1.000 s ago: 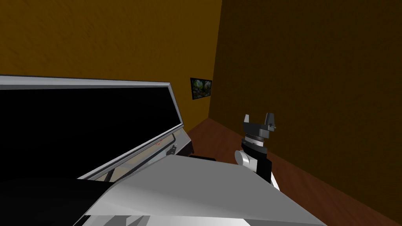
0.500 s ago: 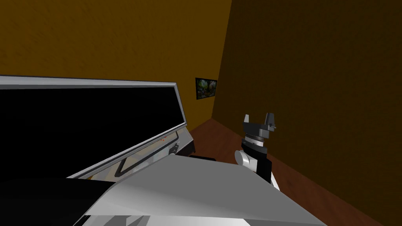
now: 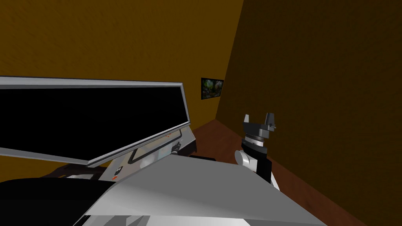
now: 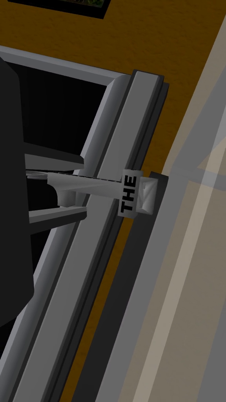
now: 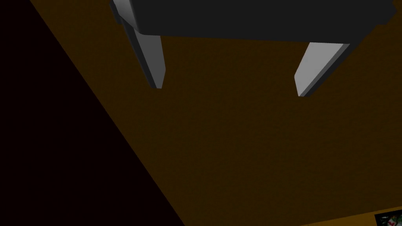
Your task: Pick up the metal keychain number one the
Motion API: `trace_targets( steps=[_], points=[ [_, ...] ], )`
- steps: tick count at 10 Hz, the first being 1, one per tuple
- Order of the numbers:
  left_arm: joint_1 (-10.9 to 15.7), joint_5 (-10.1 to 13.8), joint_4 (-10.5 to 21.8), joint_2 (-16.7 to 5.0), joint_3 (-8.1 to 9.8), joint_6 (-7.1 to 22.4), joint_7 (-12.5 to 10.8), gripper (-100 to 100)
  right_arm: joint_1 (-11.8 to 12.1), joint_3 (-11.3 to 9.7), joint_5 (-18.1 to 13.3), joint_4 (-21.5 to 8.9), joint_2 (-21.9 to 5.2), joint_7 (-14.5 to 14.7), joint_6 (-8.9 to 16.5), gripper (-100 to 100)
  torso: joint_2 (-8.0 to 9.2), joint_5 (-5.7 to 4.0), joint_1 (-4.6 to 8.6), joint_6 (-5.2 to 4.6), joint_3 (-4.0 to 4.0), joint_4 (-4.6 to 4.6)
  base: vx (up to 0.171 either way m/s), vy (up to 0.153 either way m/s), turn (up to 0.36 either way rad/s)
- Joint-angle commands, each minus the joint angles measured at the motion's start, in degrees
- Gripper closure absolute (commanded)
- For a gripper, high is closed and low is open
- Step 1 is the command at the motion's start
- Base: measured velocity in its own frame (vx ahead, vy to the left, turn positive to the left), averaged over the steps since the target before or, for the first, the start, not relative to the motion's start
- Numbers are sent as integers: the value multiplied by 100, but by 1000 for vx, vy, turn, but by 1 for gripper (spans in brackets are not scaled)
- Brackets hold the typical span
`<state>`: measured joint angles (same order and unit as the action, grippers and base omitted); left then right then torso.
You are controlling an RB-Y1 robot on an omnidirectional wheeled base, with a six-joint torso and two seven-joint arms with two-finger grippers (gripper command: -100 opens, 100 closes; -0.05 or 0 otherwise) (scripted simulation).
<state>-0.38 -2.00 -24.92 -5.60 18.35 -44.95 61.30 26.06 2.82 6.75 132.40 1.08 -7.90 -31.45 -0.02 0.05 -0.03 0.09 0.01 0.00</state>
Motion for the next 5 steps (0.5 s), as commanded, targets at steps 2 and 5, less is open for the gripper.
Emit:
trace_targets(
  steps=[2, 5],
  points=[
    [206, 48, 307, -82, -109, -173, 25, 100, 0, 0, 0, 0, 0, 0, 0, 0, 0, -1, -1, -5, -1, -4, 0, 1, -14],
    [206, 48, 398, -82, -109, -173, 25, 100, 0, 0, 0, 0, 0, 0, 0, 0, 4, -1, -5, 0, -2, 0, 0, 0, 0]
  ],
)
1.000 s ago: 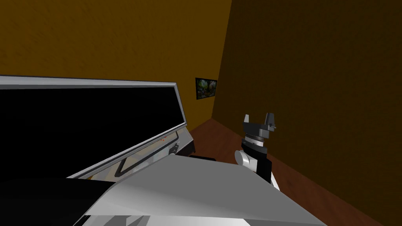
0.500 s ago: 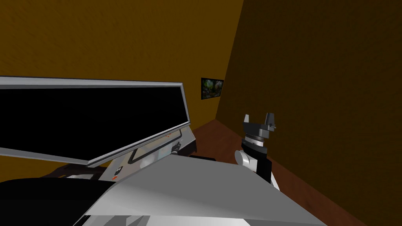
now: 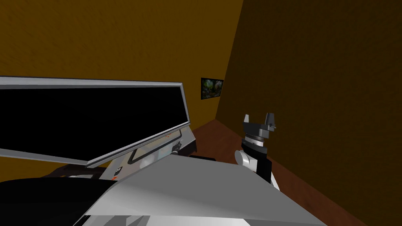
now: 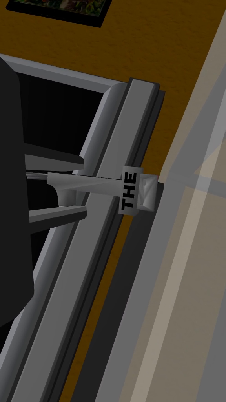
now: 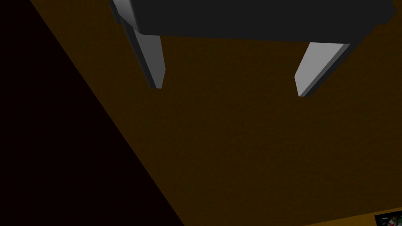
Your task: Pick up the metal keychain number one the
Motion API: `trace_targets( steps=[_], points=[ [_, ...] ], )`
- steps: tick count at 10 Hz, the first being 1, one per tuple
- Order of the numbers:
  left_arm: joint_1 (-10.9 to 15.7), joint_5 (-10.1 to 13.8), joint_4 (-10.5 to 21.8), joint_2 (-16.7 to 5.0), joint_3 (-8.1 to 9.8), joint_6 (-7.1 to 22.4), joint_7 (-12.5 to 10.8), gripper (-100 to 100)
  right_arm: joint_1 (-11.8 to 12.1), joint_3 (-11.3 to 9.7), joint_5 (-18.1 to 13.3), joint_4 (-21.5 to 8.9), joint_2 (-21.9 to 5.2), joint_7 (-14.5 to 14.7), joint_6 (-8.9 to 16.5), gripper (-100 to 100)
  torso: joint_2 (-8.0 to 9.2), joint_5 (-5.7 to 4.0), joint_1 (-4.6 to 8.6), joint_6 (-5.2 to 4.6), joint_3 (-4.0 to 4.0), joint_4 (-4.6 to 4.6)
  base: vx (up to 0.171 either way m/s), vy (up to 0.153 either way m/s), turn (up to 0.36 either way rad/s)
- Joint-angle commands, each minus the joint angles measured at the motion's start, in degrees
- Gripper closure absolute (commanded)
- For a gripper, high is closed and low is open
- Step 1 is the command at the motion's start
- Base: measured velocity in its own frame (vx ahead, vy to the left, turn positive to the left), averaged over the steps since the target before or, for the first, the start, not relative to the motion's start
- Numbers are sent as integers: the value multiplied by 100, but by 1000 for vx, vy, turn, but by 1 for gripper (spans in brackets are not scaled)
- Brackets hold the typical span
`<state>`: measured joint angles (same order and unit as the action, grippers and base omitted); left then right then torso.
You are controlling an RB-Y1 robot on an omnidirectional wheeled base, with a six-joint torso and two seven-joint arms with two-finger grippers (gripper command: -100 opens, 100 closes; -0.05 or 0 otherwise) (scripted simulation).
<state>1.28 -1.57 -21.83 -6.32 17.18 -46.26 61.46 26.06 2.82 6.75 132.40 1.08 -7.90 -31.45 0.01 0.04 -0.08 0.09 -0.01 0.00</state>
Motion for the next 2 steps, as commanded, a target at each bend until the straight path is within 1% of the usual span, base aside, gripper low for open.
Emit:
trace_targets(
  steps=[1, 2],
  points=[
    [0, 0, 0, 0, 0, 0, 0, 100, 0, 0, 0, 0, 0, 0, 0, 0, 0, 0, 0, 0, 0, 0, 0, 0, 0],
    [3, 1, 13, -2, 1, -8, -1, 0, 0, 0, 0, 0, 0, 0, 0, 0, 0, -1, 1, -1, 0, -1, 0, 0, 0]
  ],
)
